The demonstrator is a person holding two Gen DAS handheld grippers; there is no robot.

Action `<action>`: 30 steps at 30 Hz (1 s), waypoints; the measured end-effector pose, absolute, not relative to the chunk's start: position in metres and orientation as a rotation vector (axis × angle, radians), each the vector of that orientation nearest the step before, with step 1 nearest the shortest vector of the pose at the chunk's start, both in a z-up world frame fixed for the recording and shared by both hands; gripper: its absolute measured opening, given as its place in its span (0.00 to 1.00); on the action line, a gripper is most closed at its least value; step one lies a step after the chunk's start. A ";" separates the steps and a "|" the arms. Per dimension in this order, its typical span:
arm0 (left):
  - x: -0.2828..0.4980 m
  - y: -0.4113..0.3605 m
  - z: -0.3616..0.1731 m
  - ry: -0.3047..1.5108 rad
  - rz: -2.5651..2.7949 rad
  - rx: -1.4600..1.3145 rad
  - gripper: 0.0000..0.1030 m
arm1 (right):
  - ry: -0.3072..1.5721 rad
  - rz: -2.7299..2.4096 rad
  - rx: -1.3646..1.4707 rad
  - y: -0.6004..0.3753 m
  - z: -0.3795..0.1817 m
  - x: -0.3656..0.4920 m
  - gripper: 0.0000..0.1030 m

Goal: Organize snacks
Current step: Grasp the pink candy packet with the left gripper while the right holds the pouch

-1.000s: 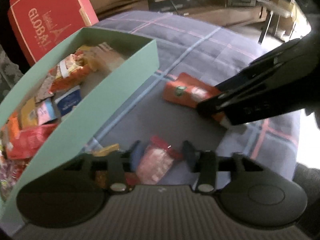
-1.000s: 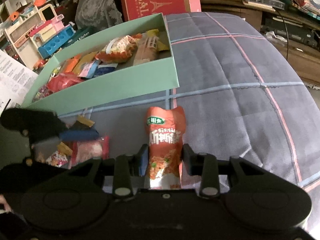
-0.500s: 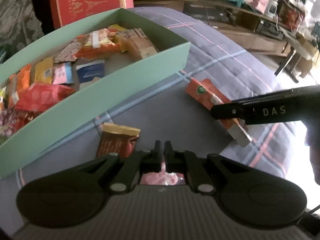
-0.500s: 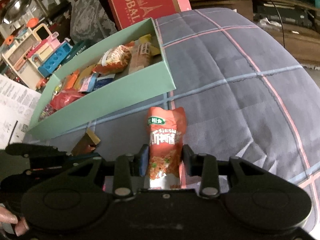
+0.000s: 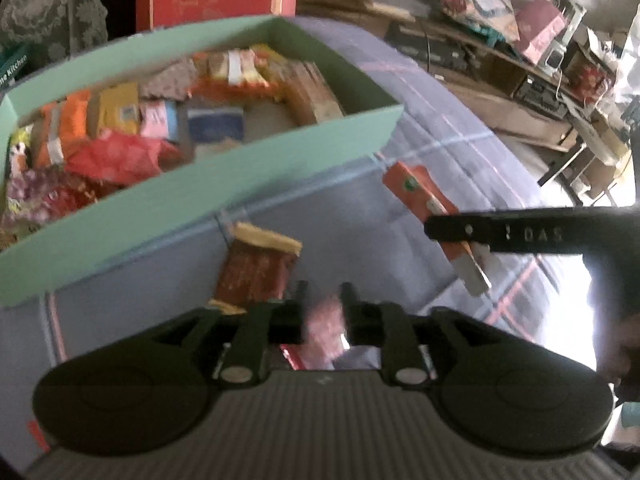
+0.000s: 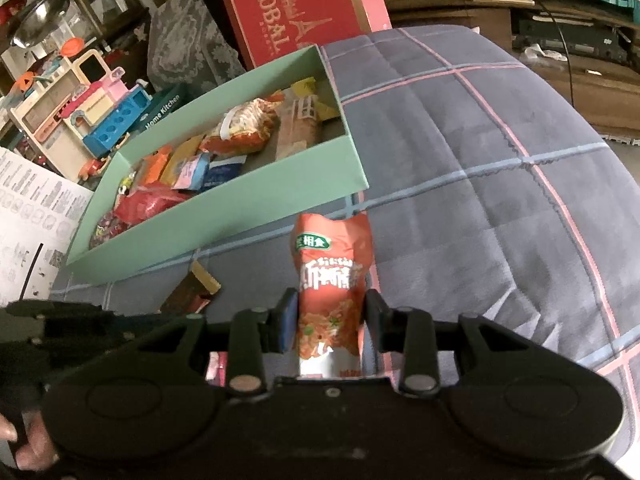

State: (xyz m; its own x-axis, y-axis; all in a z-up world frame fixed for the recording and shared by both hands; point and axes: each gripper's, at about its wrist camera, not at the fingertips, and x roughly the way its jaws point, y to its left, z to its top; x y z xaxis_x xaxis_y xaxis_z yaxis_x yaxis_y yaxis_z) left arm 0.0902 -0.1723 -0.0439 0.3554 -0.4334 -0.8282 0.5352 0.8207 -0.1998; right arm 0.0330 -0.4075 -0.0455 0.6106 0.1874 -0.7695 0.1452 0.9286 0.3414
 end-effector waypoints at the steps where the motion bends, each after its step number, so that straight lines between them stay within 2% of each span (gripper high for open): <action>1: 0.088 -0.175 -0.045 1.036 -0.623 0.117 0.42 | 0.921 0.025 0.394 -0.408 -0.046 0.033 0.34; 3: 0.083 -0.180 -0.048 1.026 -0.619 0.140 0.50 | 0.925 0.023 0.396 -0.408 -0.047 0.033 0.34; 11: 0.061 -0.198 -0.057 0.944 -0.727 0.482 0.53 | 0.929 0.003 0.408 -0.414 -0.048 0.029 0.34; 14: 0.053 -0.198 -0.059 0.940 -0.783 0.550 0.47 | 0.930 -0.005 0.424 -0.415 -0.050 0.027 0.34; 18: 0.047 -0.198 -0.059 0.946 -0.812 0.528 0.33 | 0.936 -0.004 0.434 -0.414 -0.053 0.028 0.34; 25: 0.052 -0.204 -0.058 0.965 -0.740 0.393 0.27 | 0.932 0.002 0.419 -0.412 -0.048 0.028 0.34; 30: 0.069 -0.193 -0.040 0.957 -0.652 0.281 0.26 | 0.895 0.011 0.419 -0.412 -0.031 0.031 0.34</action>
